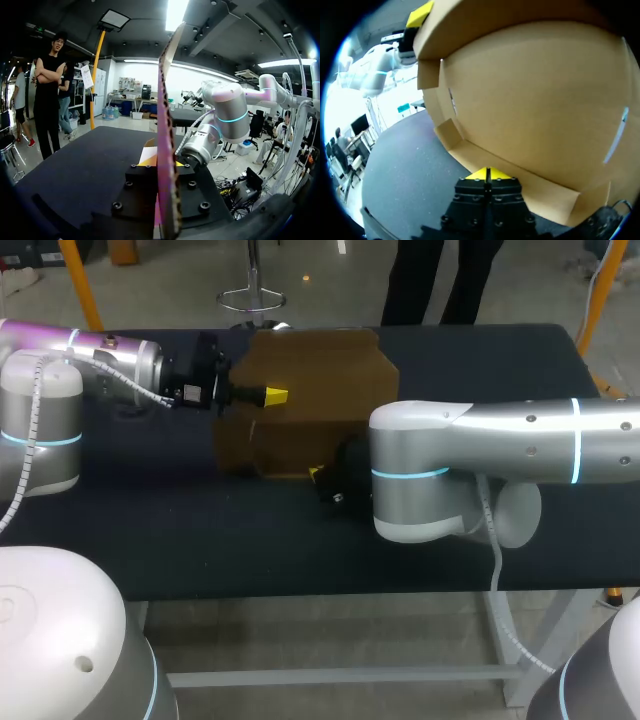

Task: Assemble the packaging by folding the flat box into shape, placing the metal phone stand inside, and closing the box properly

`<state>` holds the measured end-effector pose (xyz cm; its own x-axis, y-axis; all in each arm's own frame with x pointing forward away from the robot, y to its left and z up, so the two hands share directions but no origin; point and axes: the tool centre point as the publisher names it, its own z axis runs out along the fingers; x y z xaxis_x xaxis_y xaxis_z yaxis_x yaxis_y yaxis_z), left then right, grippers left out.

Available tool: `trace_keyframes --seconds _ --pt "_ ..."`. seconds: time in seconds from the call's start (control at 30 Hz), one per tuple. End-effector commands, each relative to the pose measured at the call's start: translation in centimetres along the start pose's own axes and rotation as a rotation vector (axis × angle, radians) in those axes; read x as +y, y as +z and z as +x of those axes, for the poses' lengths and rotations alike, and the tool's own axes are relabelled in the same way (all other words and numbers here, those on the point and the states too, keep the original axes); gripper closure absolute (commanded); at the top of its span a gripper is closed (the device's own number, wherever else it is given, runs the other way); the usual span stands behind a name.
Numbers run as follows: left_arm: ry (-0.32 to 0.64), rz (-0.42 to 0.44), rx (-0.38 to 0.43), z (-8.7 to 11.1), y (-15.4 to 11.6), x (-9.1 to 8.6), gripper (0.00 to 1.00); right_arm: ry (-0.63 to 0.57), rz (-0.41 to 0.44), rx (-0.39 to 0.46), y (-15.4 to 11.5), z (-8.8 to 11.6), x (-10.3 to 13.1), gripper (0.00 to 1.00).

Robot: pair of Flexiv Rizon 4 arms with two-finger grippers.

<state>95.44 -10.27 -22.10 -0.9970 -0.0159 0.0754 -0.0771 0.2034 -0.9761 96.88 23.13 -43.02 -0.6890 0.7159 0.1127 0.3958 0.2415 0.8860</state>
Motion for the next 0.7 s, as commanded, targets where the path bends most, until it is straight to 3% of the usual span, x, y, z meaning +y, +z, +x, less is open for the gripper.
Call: trace_keyframes --seconds 0.03,0.7 --pt "-0.012 0.003 0.013 -0.26 -0.09 0.13 1.00 0.001 -0.003 -0.005 0.53 0.12 -0.82 1.00" --pt "-0.026 -0.001 0.019 -0.72 0.06 0.66 1.00 0.001 -0.003 -0.005 0.53 0.12 -0.82 1.00"
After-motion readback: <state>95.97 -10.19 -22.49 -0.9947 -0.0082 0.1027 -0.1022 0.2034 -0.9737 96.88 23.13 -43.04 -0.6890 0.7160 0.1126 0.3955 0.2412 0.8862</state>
